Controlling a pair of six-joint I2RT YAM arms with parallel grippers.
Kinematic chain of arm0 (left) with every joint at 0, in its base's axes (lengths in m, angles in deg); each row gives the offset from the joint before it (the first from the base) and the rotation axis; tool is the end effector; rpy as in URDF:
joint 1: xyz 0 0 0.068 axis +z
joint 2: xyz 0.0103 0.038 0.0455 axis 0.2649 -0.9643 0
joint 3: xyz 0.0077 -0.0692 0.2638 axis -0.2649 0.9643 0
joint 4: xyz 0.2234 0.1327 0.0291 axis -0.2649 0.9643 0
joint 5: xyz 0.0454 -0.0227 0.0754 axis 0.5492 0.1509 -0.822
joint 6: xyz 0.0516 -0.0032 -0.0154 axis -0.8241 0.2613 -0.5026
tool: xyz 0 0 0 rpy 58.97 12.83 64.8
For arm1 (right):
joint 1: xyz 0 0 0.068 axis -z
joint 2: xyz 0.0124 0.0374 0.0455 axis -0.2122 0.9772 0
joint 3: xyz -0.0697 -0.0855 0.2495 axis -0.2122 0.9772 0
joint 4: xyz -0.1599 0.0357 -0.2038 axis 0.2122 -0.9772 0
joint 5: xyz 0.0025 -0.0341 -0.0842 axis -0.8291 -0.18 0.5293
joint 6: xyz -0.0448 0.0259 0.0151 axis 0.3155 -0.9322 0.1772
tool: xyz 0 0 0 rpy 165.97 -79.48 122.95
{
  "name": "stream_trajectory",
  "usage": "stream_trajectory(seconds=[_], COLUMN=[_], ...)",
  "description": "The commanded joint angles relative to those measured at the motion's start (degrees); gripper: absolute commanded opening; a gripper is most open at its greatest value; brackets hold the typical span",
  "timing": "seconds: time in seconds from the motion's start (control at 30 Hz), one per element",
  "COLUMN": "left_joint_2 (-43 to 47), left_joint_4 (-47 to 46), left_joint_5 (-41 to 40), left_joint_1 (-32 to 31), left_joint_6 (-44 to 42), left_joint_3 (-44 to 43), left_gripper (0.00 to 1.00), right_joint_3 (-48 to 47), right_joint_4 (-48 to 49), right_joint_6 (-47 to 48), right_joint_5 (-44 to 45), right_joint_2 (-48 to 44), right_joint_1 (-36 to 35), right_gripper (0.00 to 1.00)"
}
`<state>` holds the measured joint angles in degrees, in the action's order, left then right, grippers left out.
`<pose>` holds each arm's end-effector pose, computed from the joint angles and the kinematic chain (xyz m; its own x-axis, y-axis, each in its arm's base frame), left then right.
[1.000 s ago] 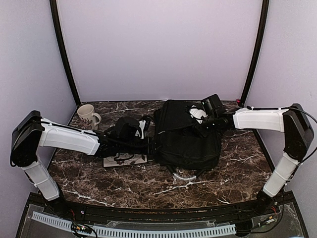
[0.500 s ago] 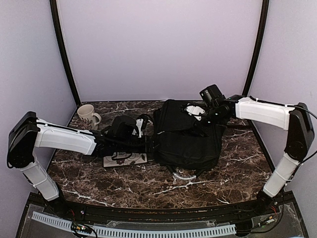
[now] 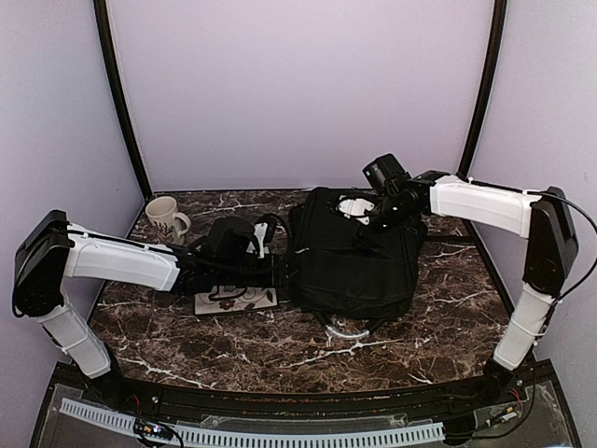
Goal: Pack the student bag
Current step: Hold the student bag at the center of the board.
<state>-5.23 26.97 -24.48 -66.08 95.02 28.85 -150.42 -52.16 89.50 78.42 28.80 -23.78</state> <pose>0.2232 -0.2763 0.2123 -0.7183 -0.0912 -0.6897 0.4643 0.6754 -0.5729 0.3098 0.2251 0.2670 -0.1963 -0.8451 -0.4973 -0.8452 0.4029 -0.3511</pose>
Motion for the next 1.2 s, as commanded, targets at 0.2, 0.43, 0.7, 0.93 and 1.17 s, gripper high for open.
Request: stream_trajectory(seconds=[0.2,0.43,0.7,0.93,1.17], left_joint_2=[2.66,3.24,2.82,1.93,1.23], left_joint_4=[0.26,0.87,0.41,-3.2,-8.42], left_joint_5=[0.3,-0.2,-0.08,3.25,7.04], left_joint_1=[0.88,0.95,0.97,3.33,7.71], left_joint_6=[-0.2,-0.08,0.61,5.03,7.59], left_joint_3=[0.66,1.13,1.55,3.03,4.29], left_gripper=[0.54,0.54,0.54,0.54,0.54], right_joint_3=[1.31,0.98,2.53,1.08,-2.36], right_joint_4=[9.35,12.52,4.82,1.14,0.15], right_joint_6=[0.74,-2.27,-0.11,-1.64,-4.88], right_joint_5=[15.21,19.62,3.49,-2.81,-8.33], right_joint_2=[4.63,3.15,-2.85,-2.57,0.91], right_joint_1=[-1.52,-1.43,-1.48,-1.51,-1.5], right_gripper=[0.59,0.58,0.59,0.58,0.49])
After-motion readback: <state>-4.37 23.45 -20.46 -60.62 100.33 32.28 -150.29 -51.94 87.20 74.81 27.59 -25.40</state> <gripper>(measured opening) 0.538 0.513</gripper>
